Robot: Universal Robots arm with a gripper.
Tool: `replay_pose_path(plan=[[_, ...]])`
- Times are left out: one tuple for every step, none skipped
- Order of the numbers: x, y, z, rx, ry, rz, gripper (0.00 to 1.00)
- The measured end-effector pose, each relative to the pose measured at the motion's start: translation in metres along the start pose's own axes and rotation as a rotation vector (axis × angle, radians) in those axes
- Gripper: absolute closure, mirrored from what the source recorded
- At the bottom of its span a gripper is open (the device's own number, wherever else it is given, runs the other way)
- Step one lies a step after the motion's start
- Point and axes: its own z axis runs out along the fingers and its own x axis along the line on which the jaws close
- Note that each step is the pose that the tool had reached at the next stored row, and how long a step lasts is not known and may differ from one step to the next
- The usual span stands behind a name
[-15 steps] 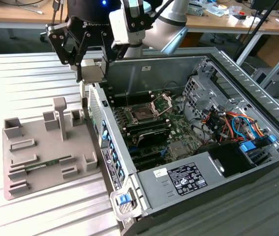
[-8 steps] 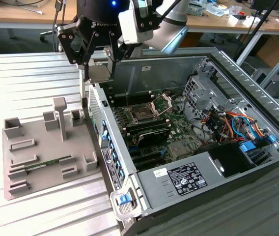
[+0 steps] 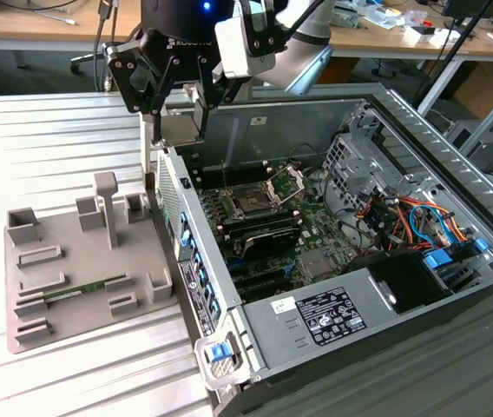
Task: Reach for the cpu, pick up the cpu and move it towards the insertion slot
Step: 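Pick up the cpu and move it towards the insertion slot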
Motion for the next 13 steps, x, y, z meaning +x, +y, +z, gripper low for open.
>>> replay_pose_path(plan=[[-0.0004, -0.0001, 0.0000, 0.0000, -0.0001, 0.000, 0.45], [-0.0007, -0.0001, 0.0000, 0.0000, -0.0001, 0.000, 0.45], [-0.0011, -0.0001, 0.0000, 0.0000, 0.0000, 0.000, 0.45], [-0.0014, -0.0001, 0.0000, 0.0000, 0.0000, 0.000, 0.45], [-0.0018, -0.0002, 0.0000, 0.0000, -0.0001, 0.000, 0.45], [-0.0021, -0.0002, 0.0000, 0.0000, -0.0001, 0.000, 0.45], [-0.0027, -0.0002, 0.0000, -0.0001, 0.0000, 0.000, 0.45], [-0.0032, -0.0003, 0.0000, 0.0000, 0.0000, 0.000, 0.45], [-0.0040, -0.0003, 0.0000, 0.0000, 0.0000, 0.000, 0.45], [-0.0043, -0.0004, 0.0000, 0.0000, 0.0000, 0.000, 0.45], [-0.0047, -0.0004, 0.0000, 0.0000, 0.0000, 0.000, 0.45], [-0.0050, -0.0004, 0.0000, 0.0000, 0.0000, 0.000, 0.45], [-0.0054, -0.0005, 0.0000, 0.0000, -0.0001, 0.000, 0.45]])
